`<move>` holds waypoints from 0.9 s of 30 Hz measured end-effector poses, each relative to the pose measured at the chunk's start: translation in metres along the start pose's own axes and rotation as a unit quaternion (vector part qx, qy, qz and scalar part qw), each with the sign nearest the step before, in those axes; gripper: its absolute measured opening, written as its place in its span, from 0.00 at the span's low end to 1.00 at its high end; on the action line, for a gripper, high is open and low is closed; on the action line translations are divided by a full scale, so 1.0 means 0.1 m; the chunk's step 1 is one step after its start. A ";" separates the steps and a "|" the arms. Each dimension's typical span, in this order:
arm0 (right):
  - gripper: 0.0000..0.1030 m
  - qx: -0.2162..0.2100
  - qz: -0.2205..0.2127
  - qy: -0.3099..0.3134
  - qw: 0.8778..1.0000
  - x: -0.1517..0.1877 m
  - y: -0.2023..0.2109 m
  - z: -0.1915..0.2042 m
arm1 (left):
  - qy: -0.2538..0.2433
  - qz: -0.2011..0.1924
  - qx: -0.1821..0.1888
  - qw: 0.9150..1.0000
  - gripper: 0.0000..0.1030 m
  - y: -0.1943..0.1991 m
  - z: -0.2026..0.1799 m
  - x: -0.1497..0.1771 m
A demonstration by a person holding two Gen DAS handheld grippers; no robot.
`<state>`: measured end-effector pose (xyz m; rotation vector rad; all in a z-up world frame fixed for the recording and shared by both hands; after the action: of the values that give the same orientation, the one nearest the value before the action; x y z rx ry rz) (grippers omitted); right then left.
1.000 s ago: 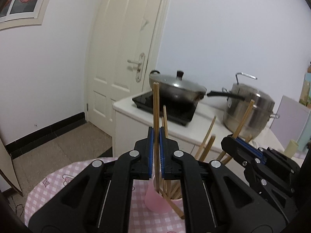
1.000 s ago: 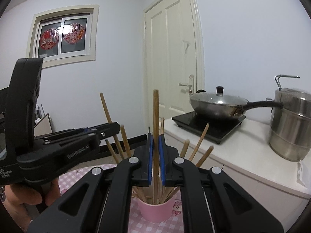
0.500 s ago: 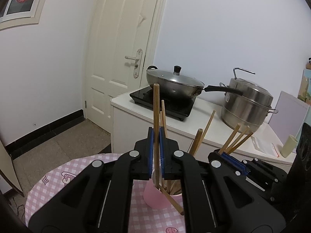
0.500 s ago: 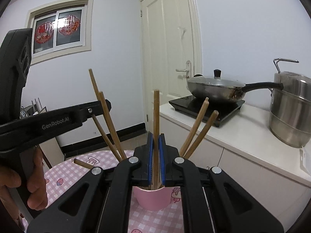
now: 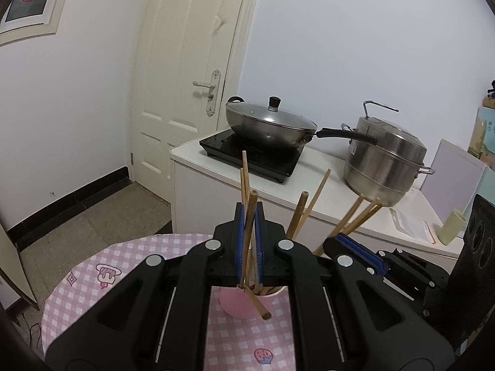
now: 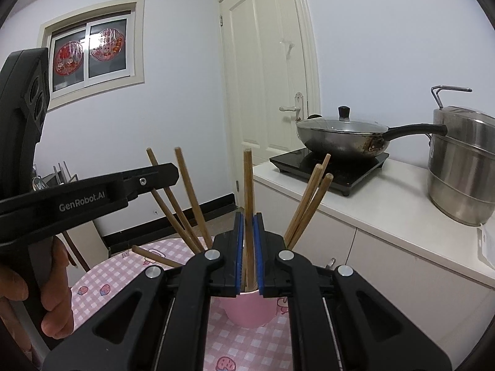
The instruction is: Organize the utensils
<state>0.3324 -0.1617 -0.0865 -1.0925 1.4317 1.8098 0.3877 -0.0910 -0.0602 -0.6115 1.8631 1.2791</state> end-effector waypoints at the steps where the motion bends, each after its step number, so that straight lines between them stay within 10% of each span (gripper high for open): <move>1: 0.06 0.000 0.000 0.000 1.000 0.00 0.01 0.00 | -0.003 -0.001 -0.001 1.000 0.07 0.03 -0.01 0.00; 7: 0.15 -0.002 -0.004 -0.004 1.000 -0.01 0.14 0.00 | -0.013 -0.008 -0.006 1.000 0.10 0.22 -0.09 0.00; 10: 0.20 -0.002 -0.007 -0.007 1.000 -0.01 0.23 0.01 | -0.013 -0.027 -0.024 0.999 0.62 0.38 -0.08 -0.01; 27: 0.48 -0.007 -0.022 -0.010 1.000 0.09 0.86 0.16 | -0.032 -0.067 -0.087 0.993 0.73 1.14 -0.06 0.29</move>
<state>0.2519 -0.1688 -0.0506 -1.1006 1.3745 1.7984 0.2846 -0.0521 -0.0198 -0.7650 1.6411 1.3659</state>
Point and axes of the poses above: each gripper's, at about its wrist camera, not at the fingertips, and y roughly against the way its jaws point, z to its left, x to its underside, the point moved 9 cm from there along -y, roughly the way its jaws point, and after that the axes turned 9 degrees about z, right-handed, at the moved point
